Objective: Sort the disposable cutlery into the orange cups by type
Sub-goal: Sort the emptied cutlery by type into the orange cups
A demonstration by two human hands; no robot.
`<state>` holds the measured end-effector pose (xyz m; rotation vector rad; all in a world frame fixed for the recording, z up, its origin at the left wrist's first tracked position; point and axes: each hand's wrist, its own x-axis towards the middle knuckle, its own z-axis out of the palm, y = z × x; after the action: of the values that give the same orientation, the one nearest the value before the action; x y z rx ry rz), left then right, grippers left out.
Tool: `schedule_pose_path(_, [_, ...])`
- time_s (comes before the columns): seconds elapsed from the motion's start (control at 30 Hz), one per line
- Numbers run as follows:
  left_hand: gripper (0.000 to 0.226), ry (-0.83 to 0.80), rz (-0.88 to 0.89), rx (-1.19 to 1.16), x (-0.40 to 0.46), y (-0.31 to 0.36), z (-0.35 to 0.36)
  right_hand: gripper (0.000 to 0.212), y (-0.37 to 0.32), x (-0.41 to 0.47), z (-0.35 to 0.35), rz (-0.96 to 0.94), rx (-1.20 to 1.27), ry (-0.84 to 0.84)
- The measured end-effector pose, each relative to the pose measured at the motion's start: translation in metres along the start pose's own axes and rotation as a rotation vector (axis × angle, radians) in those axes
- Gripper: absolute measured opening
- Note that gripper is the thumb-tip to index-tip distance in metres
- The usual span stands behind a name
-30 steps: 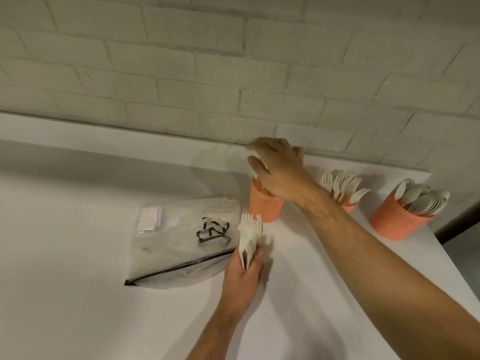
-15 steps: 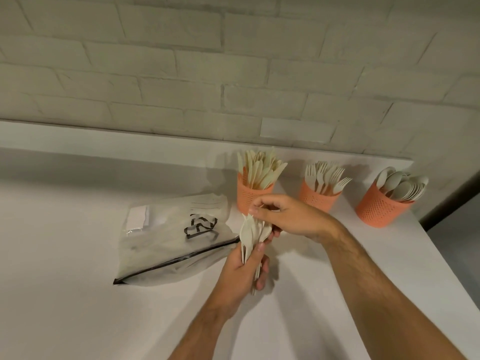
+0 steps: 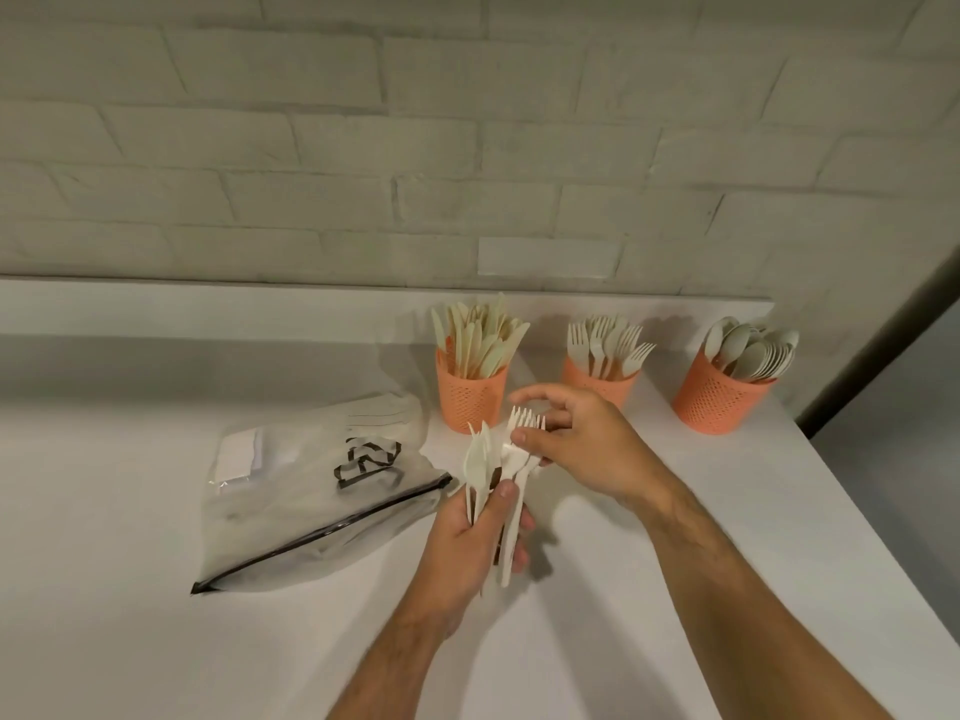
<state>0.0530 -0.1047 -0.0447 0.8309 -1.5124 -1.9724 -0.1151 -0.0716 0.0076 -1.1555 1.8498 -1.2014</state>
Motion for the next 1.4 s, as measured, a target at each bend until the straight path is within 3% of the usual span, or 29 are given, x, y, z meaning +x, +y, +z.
schedule_pose_path(0.1, [0.025,-0.023,0.023,0.078,0.004,-0.003,0.005,0.032,0.002,-0.006,-0.007,0.028,0.026,-0.041])
schedule_pose_path(0.23, [0.023,-0.041,0.017,0.044,0.009,-0.003,0.014,0.029,-0.008,-0.009,-0.028,0.011,0.043,0.034])
schedule_pose_path(0.33, [0.018,0.042,0.0,0.0,0.019,-0.01,0.016,0.033,-0.022,0.0,-0.058,-0.092,0.043,0.208])
schedule_pose_path(0.47, [0.016,0.104,-0.006,0.13,0.028,-0.029,0.013,0.029,-0.037,0.019,-0.101,-0.283,-0.145,0.573])
schedule_pose_path(0.53, [0.019,0.127,-0.016,0.196,0.029,-0.035,0.011,0.032,-0.038,0.028,-0.113,-0.338,-0.247,0.668])
schedule_pose_path(0.67, [0.016,0.145,-0.01,0.21,0.033,-0.04,0.008,0.032,-0.028,0.047,-0.119,-0.358,-0.503,0.67])
schedule_pose_path(0.87, [0.018,0.148,-0.04,0.162,0.036,-0.044,0.004,0.033,0.016,0.059,-0.097,-0.326,-0.804,0.531])
schedule_pose_path(1.03, [0.02,0.161,-0.053,0.169,0.036,-0.043,0.005,0.032,0.048,0.06,-0.081,-0.391,-1.056,0.619])
schedule_pose_path(1.17, [0.019,0.213,-0.028,0.25,0.037,-0.044,0.008,0.04,0.031,0.053,-0.071,-0.169,-1.027,0.569])
schedule_pose_path(1.23, [0.02,0.219,-0.022,0.262,0.037,-0.045,0.01,0.038,0.015,0.042,-0.06,-0.333,-0.885,0.537])
schedule_pose_path(1.3, [0.023,0.204,-0.024,0.256,0.037,-0.044,0.009,0.038,-0.002,0.026,-0.047,-0.472,-0.659,0.24])
schedule_pose_path(1.37, [0.025,0.177,-0.031,0.241,0.035,-0.042,0.008,0.046,-0.015,0.015,-0.034,-0.39,-0.585,-0.142])
schedule_pose_path(1.4, [0.025,0.157,-0.036,0.229,0.034,-0.04,0.008,0.047,-0.015,0.014,-0.028,-0.34,-0.567,-0.252])
